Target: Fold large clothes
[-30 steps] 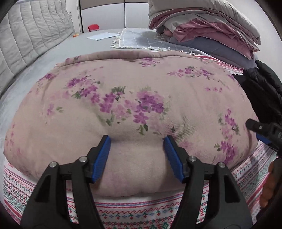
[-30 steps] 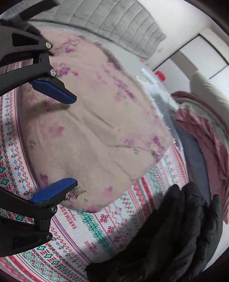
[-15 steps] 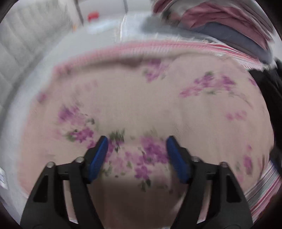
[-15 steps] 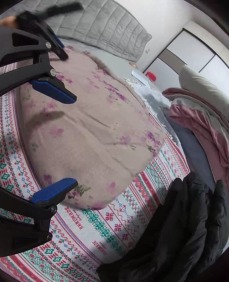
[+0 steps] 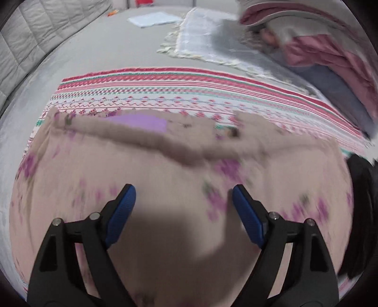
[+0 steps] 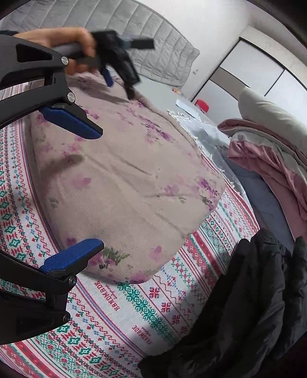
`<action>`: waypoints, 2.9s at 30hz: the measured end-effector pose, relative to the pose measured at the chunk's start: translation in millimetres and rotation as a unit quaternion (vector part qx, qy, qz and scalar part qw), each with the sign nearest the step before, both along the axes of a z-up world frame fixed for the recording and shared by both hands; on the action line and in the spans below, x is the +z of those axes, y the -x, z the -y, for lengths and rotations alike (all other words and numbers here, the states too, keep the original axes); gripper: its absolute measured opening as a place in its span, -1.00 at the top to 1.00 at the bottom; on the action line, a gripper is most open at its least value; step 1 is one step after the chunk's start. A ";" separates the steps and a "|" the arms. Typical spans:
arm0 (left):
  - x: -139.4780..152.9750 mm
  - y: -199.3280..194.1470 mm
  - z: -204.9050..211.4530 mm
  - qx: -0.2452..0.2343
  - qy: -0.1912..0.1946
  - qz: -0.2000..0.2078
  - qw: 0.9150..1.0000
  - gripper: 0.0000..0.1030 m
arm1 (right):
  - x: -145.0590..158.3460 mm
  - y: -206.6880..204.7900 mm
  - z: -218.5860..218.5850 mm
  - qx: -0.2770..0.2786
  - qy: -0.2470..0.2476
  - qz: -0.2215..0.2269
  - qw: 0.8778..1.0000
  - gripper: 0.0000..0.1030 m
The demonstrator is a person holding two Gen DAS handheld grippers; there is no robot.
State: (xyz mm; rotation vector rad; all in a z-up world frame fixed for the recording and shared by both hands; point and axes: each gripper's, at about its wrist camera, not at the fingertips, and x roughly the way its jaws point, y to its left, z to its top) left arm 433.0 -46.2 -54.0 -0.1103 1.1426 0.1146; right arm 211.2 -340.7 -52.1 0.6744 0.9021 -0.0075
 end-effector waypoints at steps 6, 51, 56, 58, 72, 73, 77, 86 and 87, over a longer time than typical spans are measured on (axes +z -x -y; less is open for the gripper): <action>-37.5 -29.8 -12.2 0.041 -0.026 -0.020 0.999 -0.65 | 4.6 2.5 -3.1 0.012 -0.004 0.000 1.000 -0.69; -15.7 181.4 12.8 -0.067 -0.025 0.099 0.993 -0.81 | -40.6 35.6 47.3 -0.139 -0.085 -0.077 0.984 -0.69; -15.2 184.1 11.4 -0.069 -0.021 0.107 0.992 -0.80 | -60.1 29.2 51.6 -0.115 -0.172 -0.056 0.977 -0.69; -14.6 185.6 10.1 -0.071 -0.017 0.109 0.991 -0.80 | -63.7 24.6 44.7 -0.098 -0.193 -0.052 0.975 -0.69; -10.9 185.6 6.2 -0.076 -0.006 0.108 0.991 -0.80 | -79.6 -5.5 17.1 -0.083 -0.250 -0.020 0.965 -0.72; -10.7 185.6 6.8 -0.076 -0.007 0.108 0.991 -0.80 | -78.2 -11.3 13.6 -0.084 -0.242 -0.017 0.966 -0.72; -10.8 185.7 7.0 -0.076 -0.007 0.108 0.991 -0.80 | -74.0 -16.8 3.1 -0.084 -0.206 -0.008 0.975 -0.72; -10.6 186.0 7.6 -0.077 -0.009 0.109 0.991 -0.80 | -55.5 -6.0 7.0 -0.071 -0.200 0.026 0.977 -0.10; -10.4 186.0 7.9 -0.076 -0.009 0.110 0.991 -0.80 | -50.1 -7.6 5.1 -0.066 -0.192 0.034 0.979 -0.07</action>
